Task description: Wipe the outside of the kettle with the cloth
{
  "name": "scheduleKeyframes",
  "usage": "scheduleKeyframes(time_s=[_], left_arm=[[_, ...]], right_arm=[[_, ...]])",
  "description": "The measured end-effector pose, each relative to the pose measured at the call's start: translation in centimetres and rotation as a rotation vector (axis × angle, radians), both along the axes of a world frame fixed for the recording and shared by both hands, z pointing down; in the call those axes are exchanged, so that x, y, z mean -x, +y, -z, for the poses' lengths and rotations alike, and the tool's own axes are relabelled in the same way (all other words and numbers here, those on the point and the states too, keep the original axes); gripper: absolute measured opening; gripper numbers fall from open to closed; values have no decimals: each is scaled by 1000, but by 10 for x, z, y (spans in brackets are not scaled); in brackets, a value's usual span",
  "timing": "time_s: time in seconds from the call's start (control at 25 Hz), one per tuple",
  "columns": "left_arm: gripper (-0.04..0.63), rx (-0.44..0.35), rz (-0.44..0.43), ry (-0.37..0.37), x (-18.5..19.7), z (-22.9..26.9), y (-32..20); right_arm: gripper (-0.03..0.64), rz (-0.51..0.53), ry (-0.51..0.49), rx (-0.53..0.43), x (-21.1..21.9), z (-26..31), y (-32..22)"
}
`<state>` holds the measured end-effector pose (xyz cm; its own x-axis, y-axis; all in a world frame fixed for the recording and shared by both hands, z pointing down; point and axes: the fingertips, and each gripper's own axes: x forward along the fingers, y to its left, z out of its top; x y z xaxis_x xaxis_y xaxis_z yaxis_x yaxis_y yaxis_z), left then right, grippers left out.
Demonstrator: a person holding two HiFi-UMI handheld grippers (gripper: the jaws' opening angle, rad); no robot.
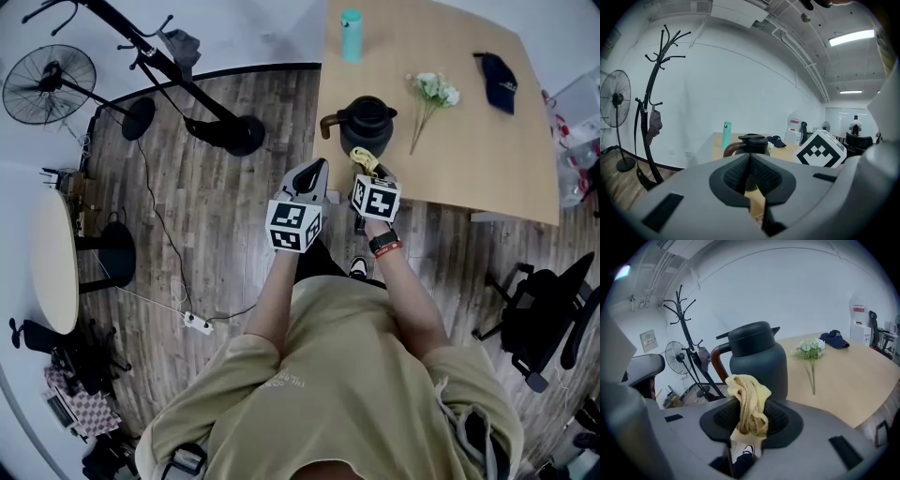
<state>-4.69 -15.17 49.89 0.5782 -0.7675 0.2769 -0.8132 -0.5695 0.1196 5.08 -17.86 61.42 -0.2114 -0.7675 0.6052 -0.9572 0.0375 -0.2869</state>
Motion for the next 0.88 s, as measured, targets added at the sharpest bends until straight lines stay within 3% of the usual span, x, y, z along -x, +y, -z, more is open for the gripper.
scheduleKeyframes(time_s=[0.88], left_arm=[[21, 24, -35, -11, -36, -10, -12]], right_arm=[[140, -41, 129, -17, -75, -4, -15]])
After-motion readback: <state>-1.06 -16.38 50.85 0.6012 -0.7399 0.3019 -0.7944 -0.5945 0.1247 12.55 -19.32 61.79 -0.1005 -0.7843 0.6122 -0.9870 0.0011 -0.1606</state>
